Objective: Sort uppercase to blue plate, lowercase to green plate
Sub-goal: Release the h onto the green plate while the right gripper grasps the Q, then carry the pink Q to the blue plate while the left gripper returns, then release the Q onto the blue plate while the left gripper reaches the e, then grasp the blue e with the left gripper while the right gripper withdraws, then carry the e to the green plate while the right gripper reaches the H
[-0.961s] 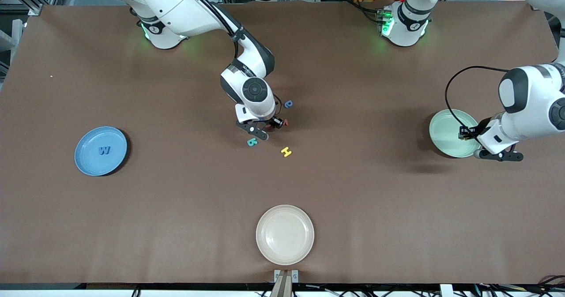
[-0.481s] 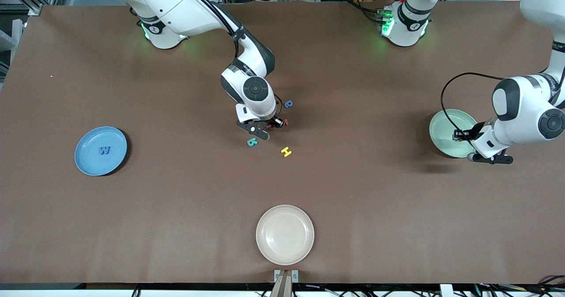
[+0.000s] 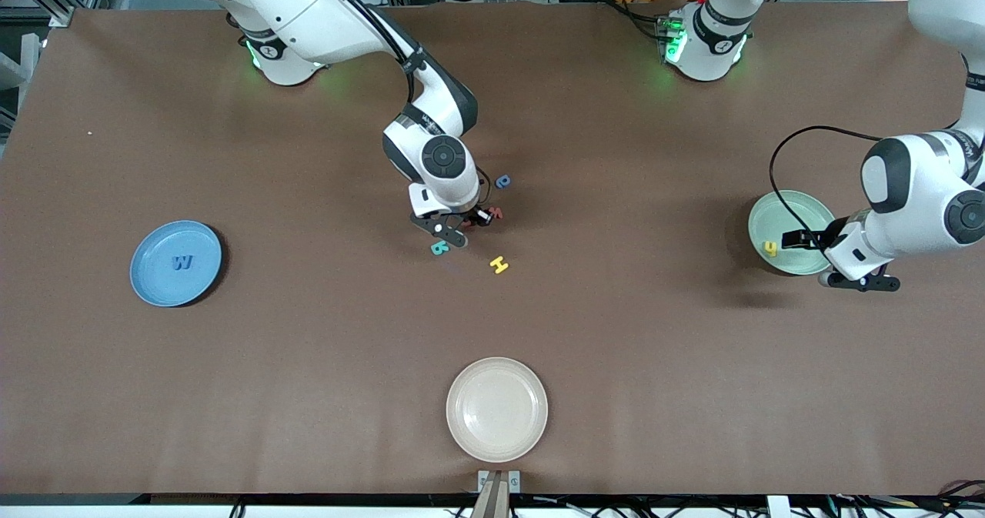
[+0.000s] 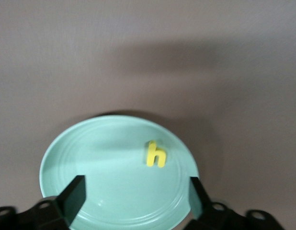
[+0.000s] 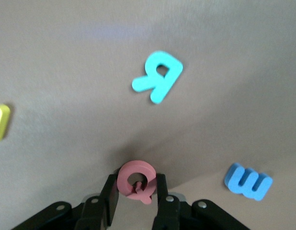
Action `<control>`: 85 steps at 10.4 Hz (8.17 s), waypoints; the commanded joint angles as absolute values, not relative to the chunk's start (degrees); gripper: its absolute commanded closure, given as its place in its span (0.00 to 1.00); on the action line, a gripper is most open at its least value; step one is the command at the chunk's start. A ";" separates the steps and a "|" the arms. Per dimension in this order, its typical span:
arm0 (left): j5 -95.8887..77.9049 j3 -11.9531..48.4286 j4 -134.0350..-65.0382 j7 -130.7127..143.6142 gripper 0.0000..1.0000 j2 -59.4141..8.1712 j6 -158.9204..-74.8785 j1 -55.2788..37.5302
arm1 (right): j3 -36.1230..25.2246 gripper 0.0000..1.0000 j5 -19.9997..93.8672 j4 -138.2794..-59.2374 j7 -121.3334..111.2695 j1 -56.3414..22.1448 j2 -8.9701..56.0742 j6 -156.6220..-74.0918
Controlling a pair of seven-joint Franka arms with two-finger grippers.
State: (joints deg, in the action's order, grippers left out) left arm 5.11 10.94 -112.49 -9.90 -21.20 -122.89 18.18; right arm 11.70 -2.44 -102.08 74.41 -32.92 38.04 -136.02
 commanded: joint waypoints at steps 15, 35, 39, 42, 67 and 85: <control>5.71 45.09 -95.80 37.15 0.00 -16.52 -103.52 13.47 | -8.59 0.80 -3.43 -97.73 1.02 -14.68 33.23 -119.79; 28.65 44.74 -95.71 51.86 0.00 -34.97 -116.88 -11.33 | -20.83 0.70 9.76 -119.53 -37.26 -9.49 27.07 -137.54; 28.30 43.69 -90.19 59.48 0.00 -39.81 -117.51 -17.65 | -20.83 0.38 9.41 -119.18 -37.44 -9.49 26.98 -137.11; 27.78 39.48 -88.26 63.16 0.00 -41.12 -118.91 -22.65 | -20.92 0.18 9.40 -117.87 -38.32 -9.49 26.46 -135.63; 13.97 19.07 -64.78 91.93 0.57 -61.44 -128.14 -48.34 | -4.31 0.20 10.20 -108.46 10.62 -14.68 27.60 -120.76; 14.15 18.81 -74.05 23.24 1.00 -26.38 -85.69 -6.20 | 8.78 0.20 10.28 -104.79 47.41 -22.40 32.77 -129.99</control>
